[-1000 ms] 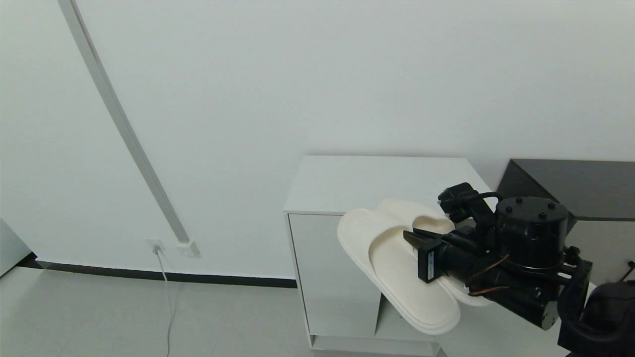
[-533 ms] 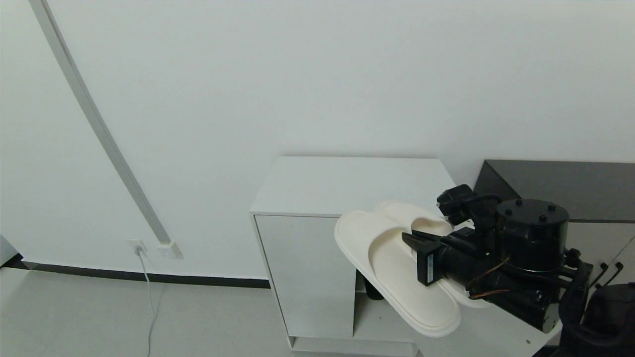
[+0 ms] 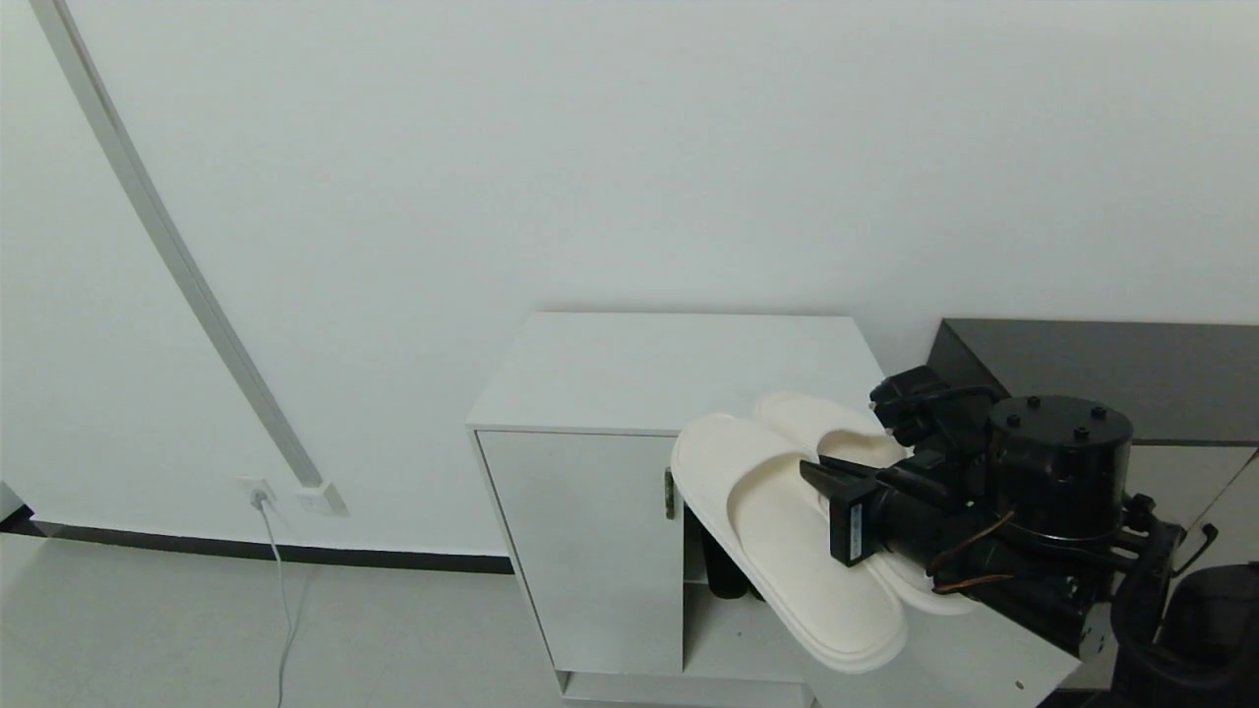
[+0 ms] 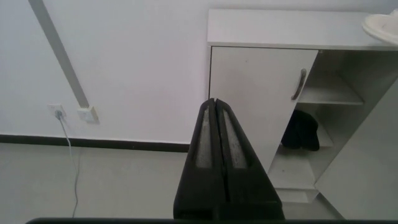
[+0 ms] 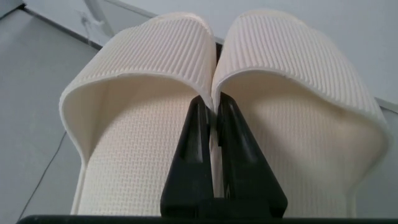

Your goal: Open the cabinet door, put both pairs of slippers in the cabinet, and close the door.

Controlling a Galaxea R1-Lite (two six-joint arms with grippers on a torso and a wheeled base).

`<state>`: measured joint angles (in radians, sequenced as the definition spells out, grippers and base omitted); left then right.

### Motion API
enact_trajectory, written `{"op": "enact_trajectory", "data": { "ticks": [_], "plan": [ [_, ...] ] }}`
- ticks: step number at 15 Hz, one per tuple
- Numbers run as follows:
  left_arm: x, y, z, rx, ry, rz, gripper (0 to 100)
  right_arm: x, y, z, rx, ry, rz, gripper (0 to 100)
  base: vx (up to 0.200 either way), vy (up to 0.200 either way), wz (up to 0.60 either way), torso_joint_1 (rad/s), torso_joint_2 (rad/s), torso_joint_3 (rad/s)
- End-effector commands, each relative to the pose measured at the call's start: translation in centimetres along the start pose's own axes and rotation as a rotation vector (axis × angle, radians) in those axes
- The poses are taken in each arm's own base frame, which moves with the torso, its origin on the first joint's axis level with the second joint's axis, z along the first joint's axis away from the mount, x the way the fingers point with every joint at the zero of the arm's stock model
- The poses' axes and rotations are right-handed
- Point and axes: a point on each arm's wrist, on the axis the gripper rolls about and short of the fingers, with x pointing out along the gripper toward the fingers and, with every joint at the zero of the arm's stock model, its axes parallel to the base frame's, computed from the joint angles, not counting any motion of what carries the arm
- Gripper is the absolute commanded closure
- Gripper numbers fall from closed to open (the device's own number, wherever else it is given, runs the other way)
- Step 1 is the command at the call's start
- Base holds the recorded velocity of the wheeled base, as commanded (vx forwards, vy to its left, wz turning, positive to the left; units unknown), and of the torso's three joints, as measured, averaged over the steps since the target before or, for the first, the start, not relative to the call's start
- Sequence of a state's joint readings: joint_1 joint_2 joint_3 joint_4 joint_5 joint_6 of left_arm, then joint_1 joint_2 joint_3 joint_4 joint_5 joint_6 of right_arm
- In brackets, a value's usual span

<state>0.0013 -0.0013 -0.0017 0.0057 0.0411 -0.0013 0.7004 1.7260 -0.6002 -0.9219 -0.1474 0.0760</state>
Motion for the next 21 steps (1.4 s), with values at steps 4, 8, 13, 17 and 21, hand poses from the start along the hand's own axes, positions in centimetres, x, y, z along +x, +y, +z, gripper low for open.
{"op": "enact_trajectory", "data": {
  "ticks": [4,8,13,17,21],
  "plan": [
    [0.0,0.0,0.0,0.000,0.002,0.002,100,-0.4,0.0,0.7,0.003,-0.023,-0.004,100,0.000,0.000,0.00,0.000,0.00,0.000],
    [0.0,0.0,0.0,0.000,0.002,0.001,100,-0.5,0.2,0.8,0.000,-0.010,-0.036,100,0.000,0.000,0.00,0.000,0.00,0.000],
    [0.0,0.0,0.0,0.000,0.002,0.001,100,-0.4,0.4,0.1,-0.007,0.016,-0.042,100,-0.120,0.000,0.00,0.005,0.00,0.000],
    [0.0,0.0,0.0,0.000,0.002,0.001,100,-0.2,0.3,-0.3,-0.010,0.032,-0.045,100,0.000,0.000,0.00,0.000,0.00,0.000],
    [0.0,0.0,0.0,-0.002,0.002,0.002,100,-0.1,0.3,-0.5,-0.010,0.037,-0.046,100,0.000,0.000,0.00,0.000,0.00,0.000]
  ]
}}
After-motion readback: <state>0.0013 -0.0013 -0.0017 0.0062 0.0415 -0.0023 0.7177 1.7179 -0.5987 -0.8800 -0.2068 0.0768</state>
